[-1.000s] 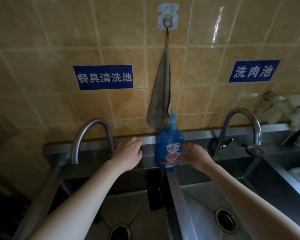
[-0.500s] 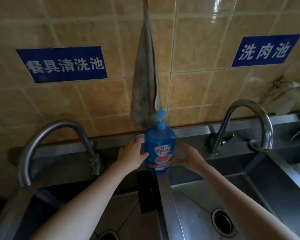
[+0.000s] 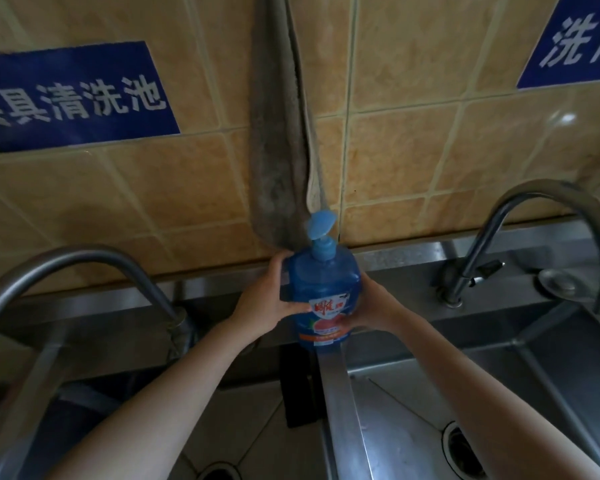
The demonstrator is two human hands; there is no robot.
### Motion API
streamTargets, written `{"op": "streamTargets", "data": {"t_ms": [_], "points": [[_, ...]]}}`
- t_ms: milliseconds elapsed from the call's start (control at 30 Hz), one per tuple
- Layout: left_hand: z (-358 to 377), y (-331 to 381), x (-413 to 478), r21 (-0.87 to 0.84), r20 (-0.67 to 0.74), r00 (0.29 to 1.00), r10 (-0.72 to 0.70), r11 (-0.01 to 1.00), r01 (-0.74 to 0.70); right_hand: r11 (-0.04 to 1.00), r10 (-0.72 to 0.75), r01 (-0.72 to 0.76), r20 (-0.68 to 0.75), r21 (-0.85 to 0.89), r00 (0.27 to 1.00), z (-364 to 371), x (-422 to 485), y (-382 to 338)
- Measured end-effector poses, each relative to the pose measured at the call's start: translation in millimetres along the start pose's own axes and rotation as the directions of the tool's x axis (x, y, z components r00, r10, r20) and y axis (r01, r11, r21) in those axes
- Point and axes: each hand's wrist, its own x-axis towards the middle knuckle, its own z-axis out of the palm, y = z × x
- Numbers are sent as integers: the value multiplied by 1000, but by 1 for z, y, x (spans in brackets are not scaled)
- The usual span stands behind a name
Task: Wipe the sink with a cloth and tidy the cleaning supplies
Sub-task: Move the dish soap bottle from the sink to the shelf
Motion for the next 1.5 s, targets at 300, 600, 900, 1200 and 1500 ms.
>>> {"op": "streamTargets", "data": {"t_ms": [300,600,900,1200,1500], "points": [[-8,-9,16,-37,211,976,-46,998,55,998,-6,11,67,-61,998,0,15,4],[-9,11,1,-108,258,965,-47,991,77,997,-14,16,27,-69,1000,-1,-1,1],[-3,20,-37,-135,287,958,-11,989,52,999,-29,28,-16,-31,999,8,-50,3],[-23,54,-70,-307,229,969,94,952,-20,999,-42,42,-39,-2,998,-11,-98,-17],[-70,93,-110,-504,136,979,151,861,-63,970,-165,173,-60,169,985,-27,-146,-72]]}}
